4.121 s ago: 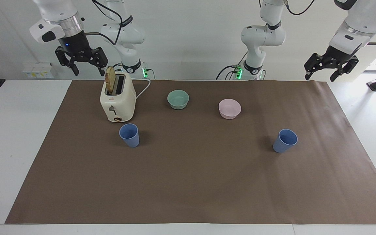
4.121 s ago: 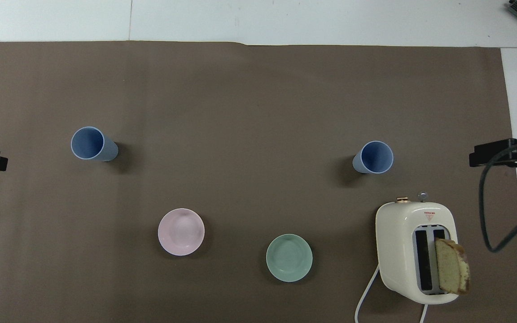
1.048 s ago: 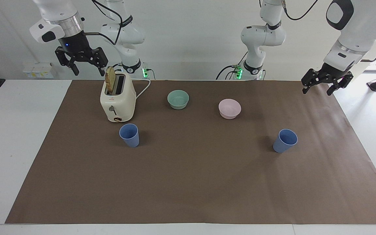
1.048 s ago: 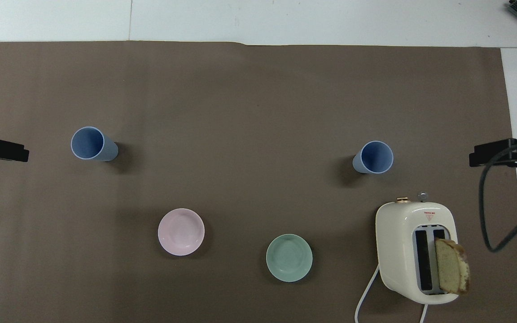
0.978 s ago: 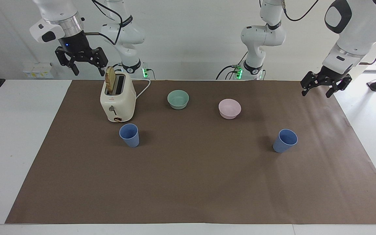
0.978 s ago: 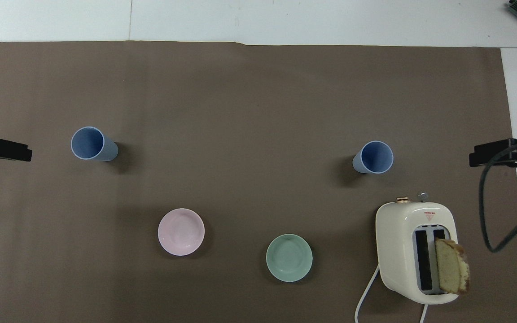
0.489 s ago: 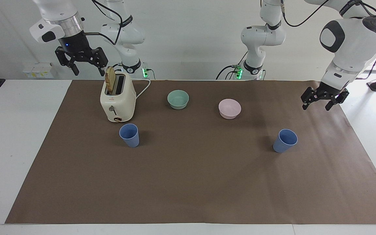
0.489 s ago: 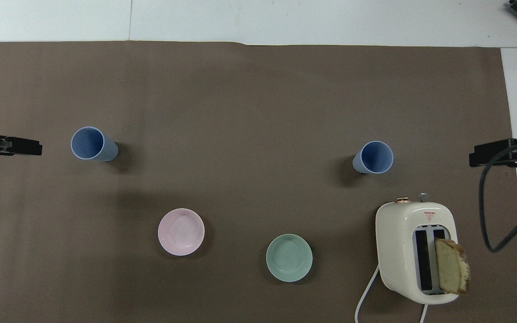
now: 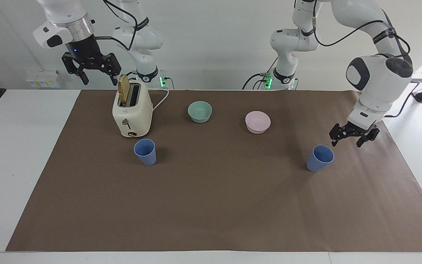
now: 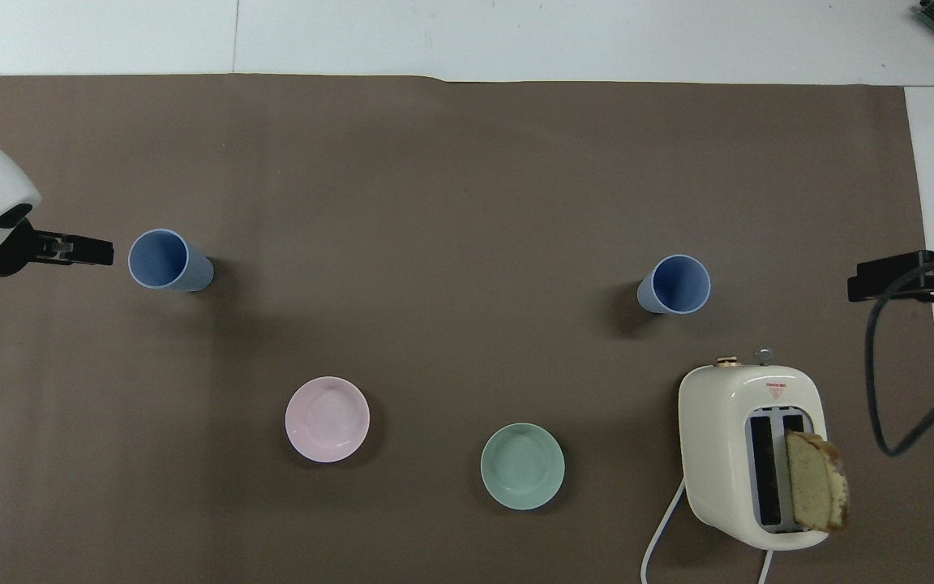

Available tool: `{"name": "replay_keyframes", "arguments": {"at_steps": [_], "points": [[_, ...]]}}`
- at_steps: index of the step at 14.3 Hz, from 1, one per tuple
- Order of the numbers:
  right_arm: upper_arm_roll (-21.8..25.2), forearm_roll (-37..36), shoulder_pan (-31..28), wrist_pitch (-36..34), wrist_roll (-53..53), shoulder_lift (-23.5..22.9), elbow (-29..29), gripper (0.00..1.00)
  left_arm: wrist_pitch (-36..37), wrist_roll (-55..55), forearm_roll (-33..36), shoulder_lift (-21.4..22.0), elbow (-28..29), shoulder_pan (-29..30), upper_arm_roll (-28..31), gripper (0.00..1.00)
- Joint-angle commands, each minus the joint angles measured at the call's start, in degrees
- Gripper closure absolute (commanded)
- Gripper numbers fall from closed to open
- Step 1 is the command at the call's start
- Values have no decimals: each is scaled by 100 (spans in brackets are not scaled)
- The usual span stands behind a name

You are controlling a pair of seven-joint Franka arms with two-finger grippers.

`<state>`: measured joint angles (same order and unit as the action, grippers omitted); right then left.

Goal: Stack blue cups with both arms
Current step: 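Reach the left gripper to the blue cup nearest it, then close the left gripper on the blue cup's rim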

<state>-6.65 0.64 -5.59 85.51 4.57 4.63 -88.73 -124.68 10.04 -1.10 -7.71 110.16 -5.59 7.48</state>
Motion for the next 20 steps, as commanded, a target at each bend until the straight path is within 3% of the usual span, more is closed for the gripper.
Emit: {"name": "replay_keyframes", "arguments": {"at_steps": [1, 5, 9, 10, 12, 14, 15, 20], "points": [[-38, 103, -82, 0, 9, 38, -39, 0, -197, 112, -224, -64, 128, -13, 17, 0], [-38, 103, -82, 0, 9, 38, -39, 0, -890, 104, -470, -116, 594, -48, 8, 8], [-38, 112, -91, -9, 9, 38, -39, 0, -980, 60, -488, -248, 604, -127, 8, 19], [-38, 103, -82, -9, 18, 38, -39, 0, -945, 7, -488, -248, 604, -136, 8, 29], [-38, 112, -91, -9, 18, 38, -39, 0, -945, -160, -479, -248, 577, -188, 16, 66], [-38, 103, -82, -9, 9, 38, -39, 0, -927, -160, -479, -248, 577, -206, 17, 94], [-38, 103, -82, -9, 9, 38, -39, 0, -927, -152, -479, -248, 560, -206, 17, 100], [-47, 112, -56, -9, -9, 38, -39, 0, -857, -178, -479, -187, 481, -259, -27, 100]]}}
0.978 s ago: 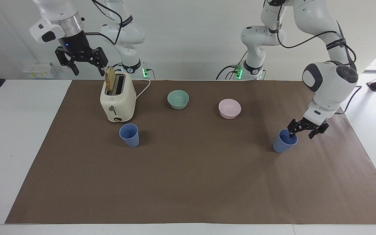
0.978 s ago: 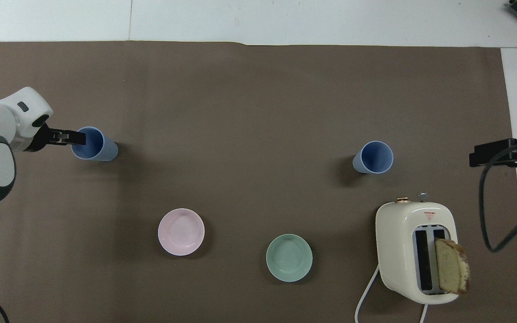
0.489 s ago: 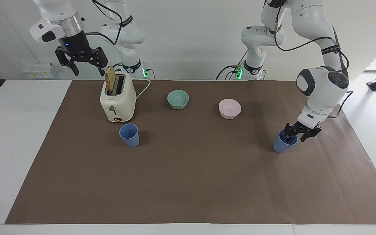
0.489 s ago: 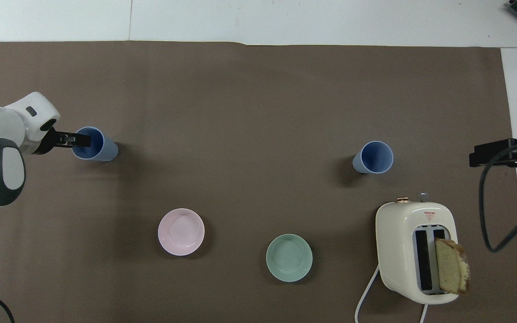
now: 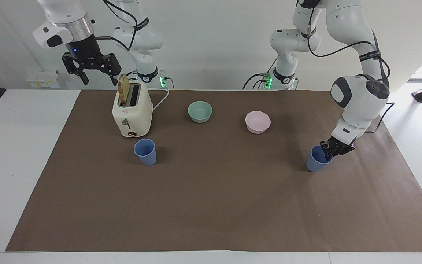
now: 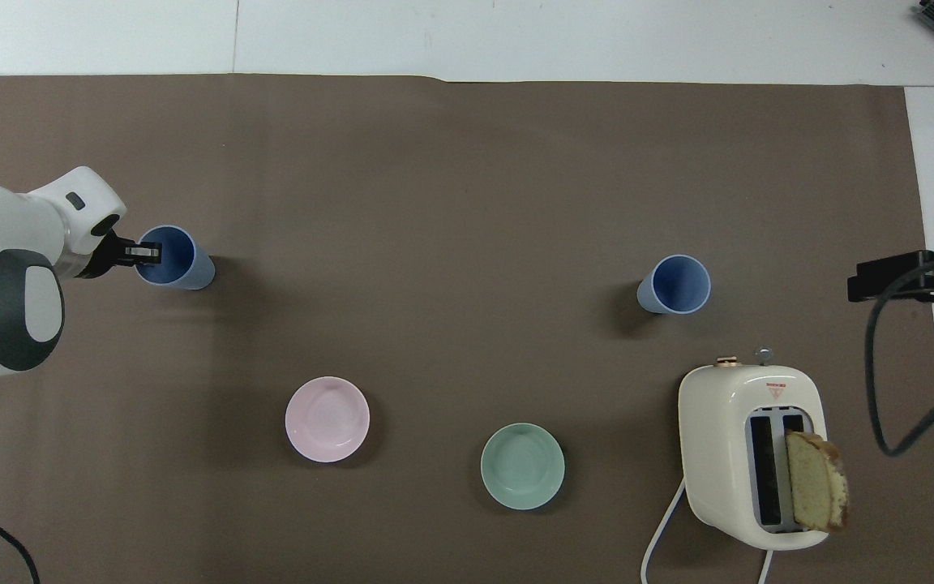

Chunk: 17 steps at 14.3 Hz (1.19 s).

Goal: Stack blue cups with both arms
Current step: 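Close the left gripper on the blue cup's rim, then carry the blue cup with the left gripper toward the table center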

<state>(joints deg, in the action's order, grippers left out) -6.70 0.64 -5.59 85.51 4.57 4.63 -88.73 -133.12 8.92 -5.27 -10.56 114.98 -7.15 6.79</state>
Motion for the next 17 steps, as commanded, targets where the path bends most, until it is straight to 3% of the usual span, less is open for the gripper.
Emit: {"name": "replay_keyframes", "arguments": {"at_steps": [1, 5, 13, 17], "points": [[-42, 112, -47, 0, -9, 38, -39, 0, 49, -74, -62, 115, -63, -155, 33, 100], [-50, 112, -12, 35, 0, 38, -48, 0, 155, -722, -62, 115, -291, -575, 24, 100], [-50, 112, -3, 44, -9, 46, -66, 0, -29, -2691, -53, 133, -301, -1894, 24, 100], [-50, 112, -3, 53, 0, 46, -66, 0, -363, -3114, -62, 36, -230, -2352, 15, 100]]}}
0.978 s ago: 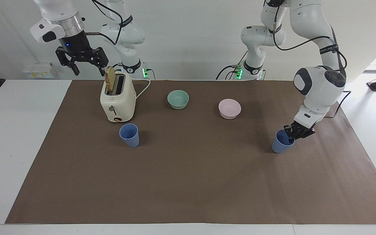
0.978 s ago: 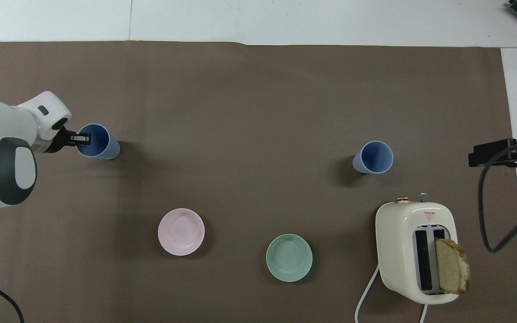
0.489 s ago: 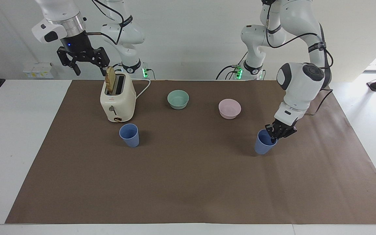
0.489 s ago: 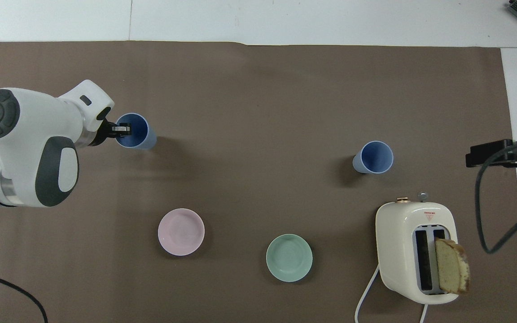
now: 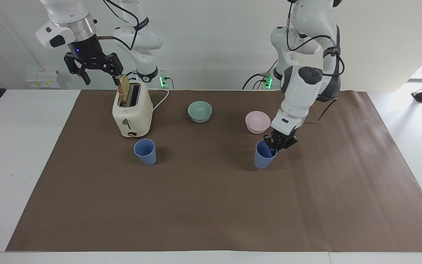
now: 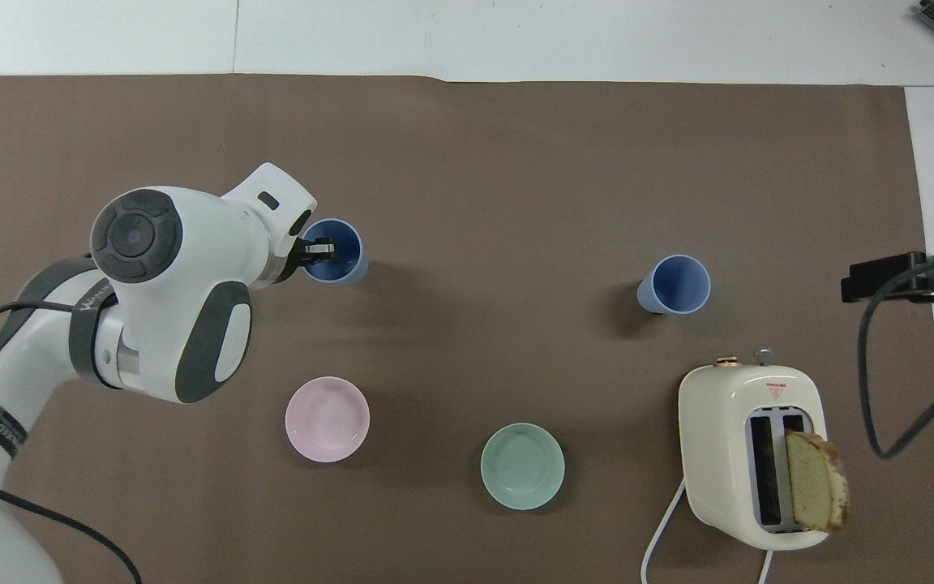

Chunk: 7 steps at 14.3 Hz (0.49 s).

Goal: Stack blue cups with both arms
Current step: 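Carry the blue cup with the left gripper toward the table center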

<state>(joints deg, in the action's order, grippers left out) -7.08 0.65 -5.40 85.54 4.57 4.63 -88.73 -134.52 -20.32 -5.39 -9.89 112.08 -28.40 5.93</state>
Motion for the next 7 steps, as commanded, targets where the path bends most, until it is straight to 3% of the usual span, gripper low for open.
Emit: {"name": "replay_keyframes", "arguments": {"at_steps": [1, 7], "points": [[-12, 111, -23, 51, 0, 46, -66, 0, -224, -270, -49, -39, 60, -297, 101, 100], [-12, 120, -23, 60, 9, 55, -83, 0, -338, -315, -49, -91, 95, -543, 92, 100]]}}
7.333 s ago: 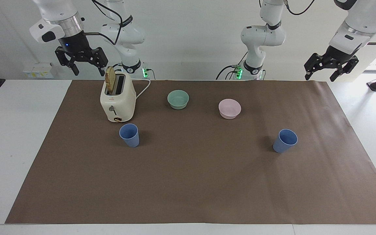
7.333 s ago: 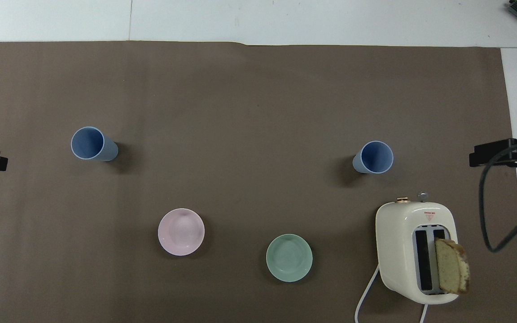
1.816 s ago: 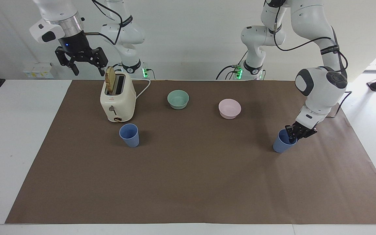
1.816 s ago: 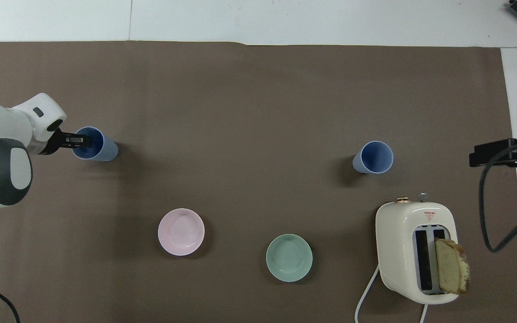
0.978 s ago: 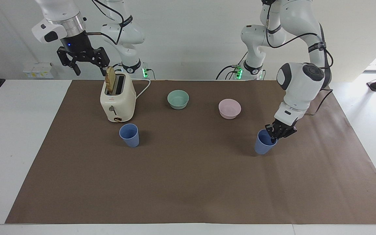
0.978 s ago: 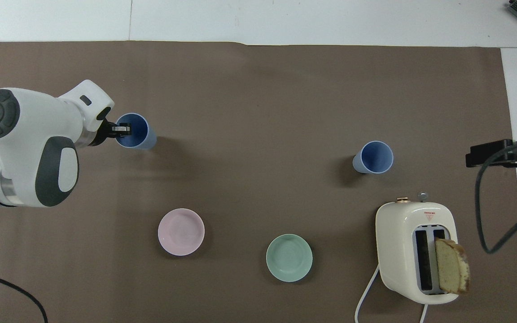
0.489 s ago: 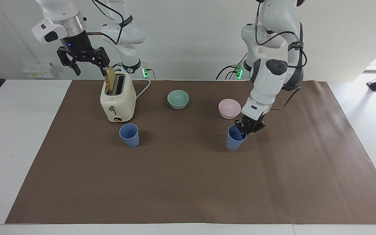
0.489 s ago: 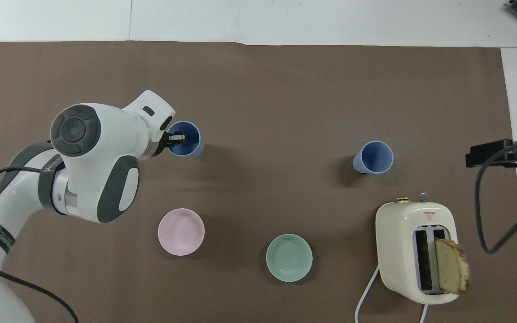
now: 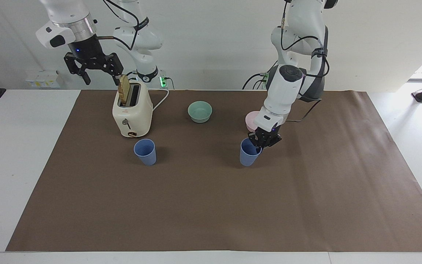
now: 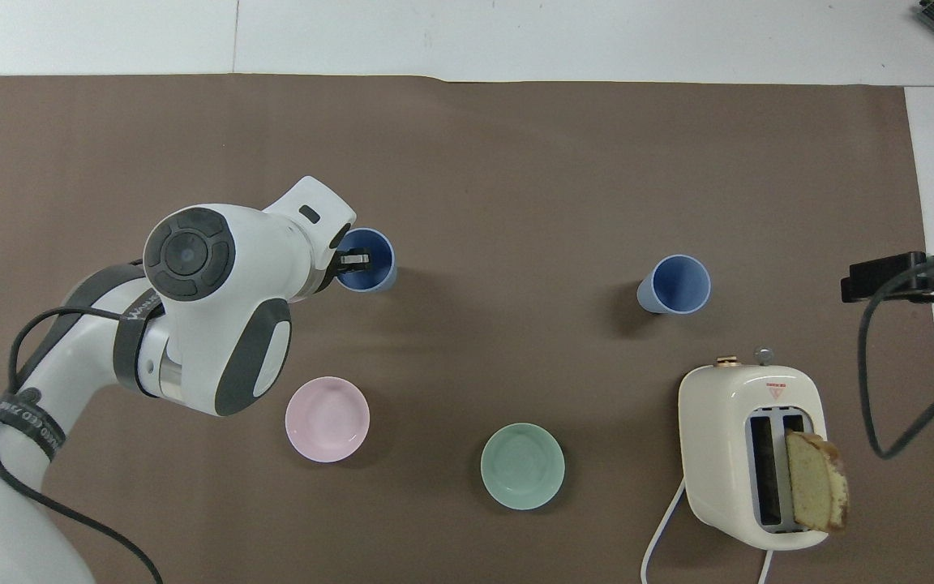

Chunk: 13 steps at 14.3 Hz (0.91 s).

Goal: Stack blue cups with both arms
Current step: 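Carry the blue cup with the left gripper toward the table center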

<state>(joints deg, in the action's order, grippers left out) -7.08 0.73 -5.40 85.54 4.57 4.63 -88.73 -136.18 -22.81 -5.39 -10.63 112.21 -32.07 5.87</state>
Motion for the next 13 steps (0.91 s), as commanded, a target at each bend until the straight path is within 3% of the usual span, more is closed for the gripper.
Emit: {"name": "replay_keyframes", "arguments": {"at_steps": [1, 9, 10, 11, 13], "points": [[-12, 112, -23, 68, 0, 55, -83, 0, -276, -196, -49, -219, 73, -351, 108, 100], [-21, 138, -23, 85, 27, 55, -92, 0, -357, -391, -58, -230, 126, -432, 81, 100], [-21, 138, -23, 94, 9, 55, -92, 0, -348, -391, -58, -229, 134, -432, 81, 96], [-21, 138, -14, 103, 0, 55, -92, 0, -339, -391, -58, -221, 152, -432, 81, 90], [-21, 138, -14, 129, -8, 64, -101, 0, -295, -391, -93, -221, 143, -467, 64, 56]]}}
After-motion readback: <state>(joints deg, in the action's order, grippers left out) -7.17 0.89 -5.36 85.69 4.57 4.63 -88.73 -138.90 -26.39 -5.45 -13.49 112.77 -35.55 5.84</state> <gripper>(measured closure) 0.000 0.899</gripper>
